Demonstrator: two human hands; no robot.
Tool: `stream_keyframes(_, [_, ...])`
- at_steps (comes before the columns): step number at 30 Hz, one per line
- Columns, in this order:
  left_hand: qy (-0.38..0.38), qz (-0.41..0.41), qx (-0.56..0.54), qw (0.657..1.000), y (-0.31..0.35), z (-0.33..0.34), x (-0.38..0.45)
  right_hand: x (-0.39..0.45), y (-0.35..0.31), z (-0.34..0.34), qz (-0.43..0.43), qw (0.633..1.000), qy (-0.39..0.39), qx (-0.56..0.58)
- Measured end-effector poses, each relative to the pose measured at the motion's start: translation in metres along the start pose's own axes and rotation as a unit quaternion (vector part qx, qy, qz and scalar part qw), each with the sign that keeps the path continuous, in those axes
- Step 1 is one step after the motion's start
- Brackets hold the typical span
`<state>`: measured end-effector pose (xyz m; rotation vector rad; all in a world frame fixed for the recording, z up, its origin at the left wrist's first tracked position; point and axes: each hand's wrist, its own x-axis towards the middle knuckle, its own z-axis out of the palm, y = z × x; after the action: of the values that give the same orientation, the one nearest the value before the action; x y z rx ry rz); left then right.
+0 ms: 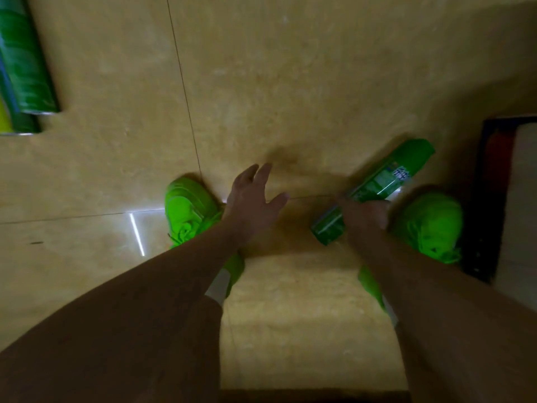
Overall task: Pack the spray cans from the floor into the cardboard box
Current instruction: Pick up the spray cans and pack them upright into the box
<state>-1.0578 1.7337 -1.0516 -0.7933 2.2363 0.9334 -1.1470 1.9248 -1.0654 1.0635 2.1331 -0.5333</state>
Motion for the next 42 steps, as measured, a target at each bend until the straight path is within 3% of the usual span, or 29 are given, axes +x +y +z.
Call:
stream_keyframes(8, [0.016,0.001,-0.022,1.000,-0.035,0.002,0.023,0.002,0.000,0.020,0.009,1.000,0.025,0.012])
stream_keyframes(15, [0.058,-0.047,-0.071,0.995,-0.043,-0.029,0.027,-0.047,-0.032,0.036,-0.145,0.984,-0.016,-0.098])
stream_keyframes(23, [0.202,-0.181,-0.122,0.955,-0.095,-0.110,0.025,-0.127,-0.107,0.100,-0.307,0.937,-0.077,-0.146])
stream_keyframes(29, [0.325,-0.249,-0.090,0.908,-0.189,-0.203,0.053,-0.178,-0.143,0.172,-0.351,0.924,-0.090,-0.120])
stream_keyframes(34, [0.305,-0.261,-0.053,0.914,-0.248,-0.269,0.091,-0.204,-0.160,0.219,-0.383,0.912,-0.092,-0.116])
stream_keyframes(38, [0.279,-0.289,-0.095,0.911,-0.262,-0.289,0.117,-0.211,-0.175,0.240,-0.416,0.894,-0.101,-0.129])
stream_keyframes(42, [0.264,-0.327,-0.035,0.907,-0.266,-0.307,0.136,-0.215,-0.190,0.254,-0.434,0.884,-0.116,-0.129])
